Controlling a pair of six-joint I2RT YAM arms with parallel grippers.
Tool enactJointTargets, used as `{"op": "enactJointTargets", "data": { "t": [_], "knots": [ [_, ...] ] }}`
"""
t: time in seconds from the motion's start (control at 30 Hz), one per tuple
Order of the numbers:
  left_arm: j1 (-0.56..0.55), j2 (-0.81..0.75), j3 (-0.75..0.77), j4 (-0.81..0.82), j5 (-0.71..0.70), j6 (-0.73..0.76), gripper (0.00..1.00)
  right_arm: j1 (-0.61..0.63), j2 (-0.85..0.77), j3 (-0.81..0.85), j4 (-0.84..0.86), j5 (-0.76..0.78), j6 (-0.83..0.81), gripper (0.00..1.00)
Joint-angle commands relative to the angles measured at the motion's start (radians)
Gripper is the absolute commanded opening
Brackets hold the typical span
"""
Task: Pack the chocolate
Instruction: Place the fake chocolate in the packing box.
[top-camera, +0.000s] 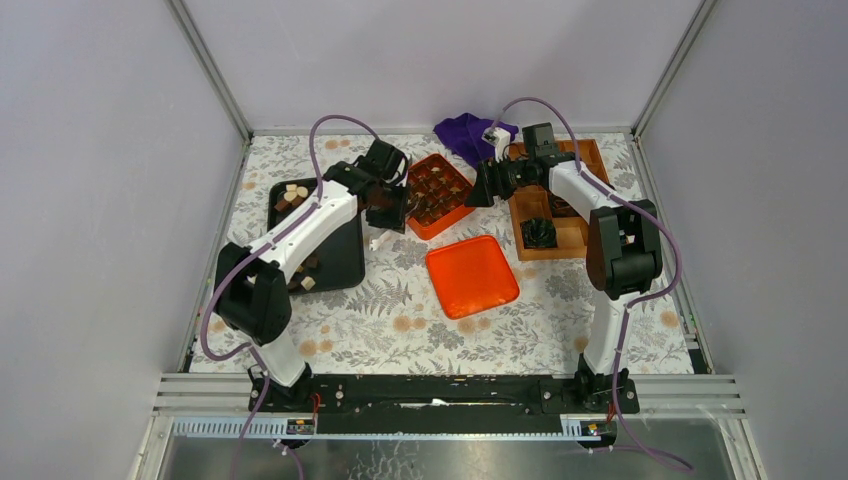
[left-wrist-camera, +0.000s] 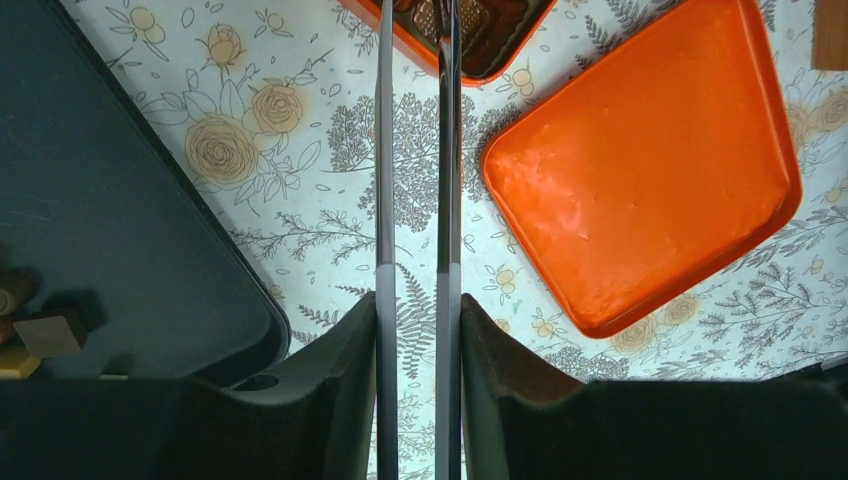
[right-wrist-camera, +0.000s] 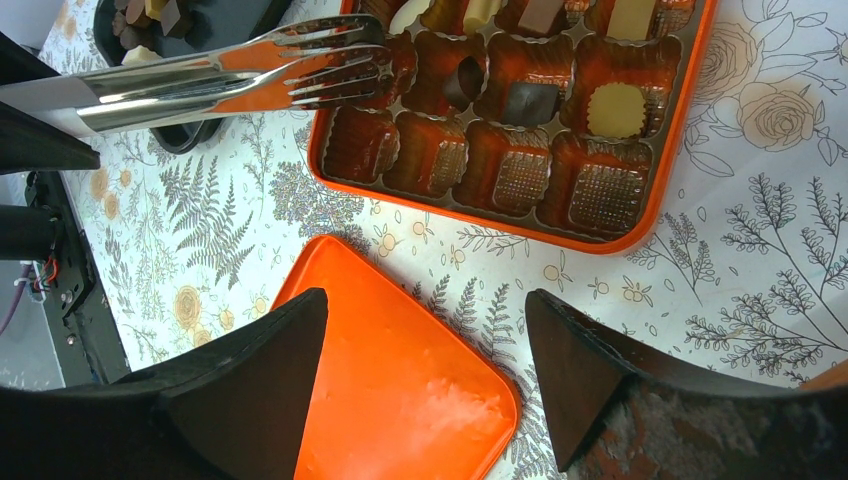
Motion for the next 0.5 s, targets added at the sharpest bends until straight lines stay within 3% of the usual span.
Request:
{"op": "enactJointTargets", "data": {
  "t": [0.0,0.47],
  "knots": [
    [-0.008,-0.001,0.042,-0.018,-0.016,0.016,0.21,-0.006,-0.058,-0.003,0.021,-0.044,-0.009,0.8],
    [-0.009,0.007,0.051,-0.022,-0.042,0.009,0.37,-0.006,-0.061,-0.006,0.021,-0.05,-0.009,0.8]
  ]
}}
